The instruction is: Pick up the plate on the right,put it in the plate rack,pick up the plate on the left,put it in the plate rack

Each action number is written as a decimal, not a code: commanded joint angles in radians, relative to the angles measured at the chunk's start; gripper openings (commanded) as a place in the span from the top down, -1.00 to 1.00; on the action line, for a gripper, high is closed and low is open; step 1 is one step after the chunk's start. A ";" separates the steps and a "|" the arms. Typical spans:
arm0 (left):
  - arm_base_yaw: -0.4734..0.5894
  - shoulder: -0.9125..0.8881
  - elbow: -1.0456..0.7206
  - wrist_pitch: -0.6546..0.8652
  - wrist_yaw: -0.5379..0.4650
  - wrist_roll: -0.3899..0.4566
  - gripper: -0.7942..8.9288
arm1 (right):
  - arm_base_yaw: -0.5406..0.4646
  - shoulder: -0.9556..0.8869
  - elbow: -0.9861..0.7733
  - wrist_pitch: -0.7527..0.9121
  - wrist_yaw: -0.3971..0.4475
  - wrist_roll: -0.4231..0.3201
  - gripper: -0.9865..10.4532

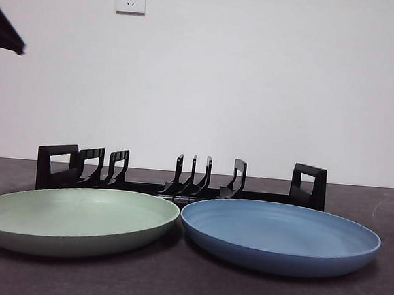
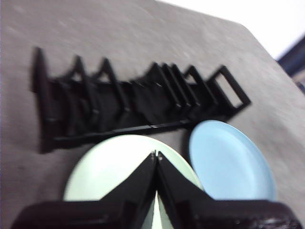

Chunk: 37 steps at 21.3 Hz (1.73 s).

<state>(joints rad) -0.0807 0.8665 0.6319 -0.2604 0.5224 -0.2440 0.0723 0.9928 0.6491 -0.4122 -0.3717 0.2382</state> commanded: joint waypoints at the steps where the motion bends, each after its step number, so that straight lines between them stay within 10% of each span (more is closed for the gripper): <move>1: -0.001 0.062 0.022 0.004 0.064 0.011 0.83 | 0.001 0.097 0.047 -0.010 -0.048 -0.072 0.76; 5: -0.036 0.104 0.037 0.006 0.080 0.008 0.17 | 0.002 0.203 0.087 -0.012 -0.049 -0.096 0.43; 17: -0.329 0.106 0.045 0.065 -0.132 0.008 0.18 | 0.080 0.481 0.088 0.050 -0.040 -0.125 0.45; 27: -0.414 0.106 0.045 0.048 -0.155 0.017 0.18 | 0.101 0.557 0.088 0.061 0.011 -0.103 0.86; 37: -0.768 0.106 0.072 0.023 -0.352 0.482 0.18 | 0.101 0.352 0.111 -0.040 0.006 -0.043 0.86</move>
<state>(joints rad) -0.8425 0.9714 0.6998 -0.2436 0.1711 0.1463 0.1707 1.3426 0.7551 -0.4637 -0.3630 0.1833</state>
